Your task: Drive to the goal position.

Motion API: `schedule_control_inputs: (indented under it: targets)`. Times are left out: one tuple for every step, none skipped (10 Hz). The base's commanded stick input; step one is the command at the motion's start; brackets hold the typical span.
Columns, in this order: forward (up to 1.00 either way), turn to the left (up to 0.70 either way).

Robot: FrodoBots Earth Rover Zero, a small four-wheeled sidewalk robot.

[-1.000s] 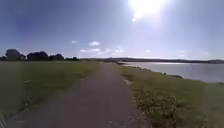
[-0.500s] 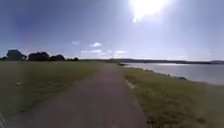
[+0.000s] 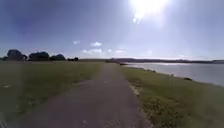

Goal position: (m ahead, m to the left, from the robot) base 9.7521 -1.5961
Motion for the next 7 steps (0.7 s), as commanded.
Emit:
schedule_control_inputs:
  targets:
    - [0.70,0.00]
    - [0.70,0.00]
    - [0.70,0.00]
    - [0.70,0.00]
    - [0.70,0.00]
    - [0.70,0.00]
    - [0.70,0.00]
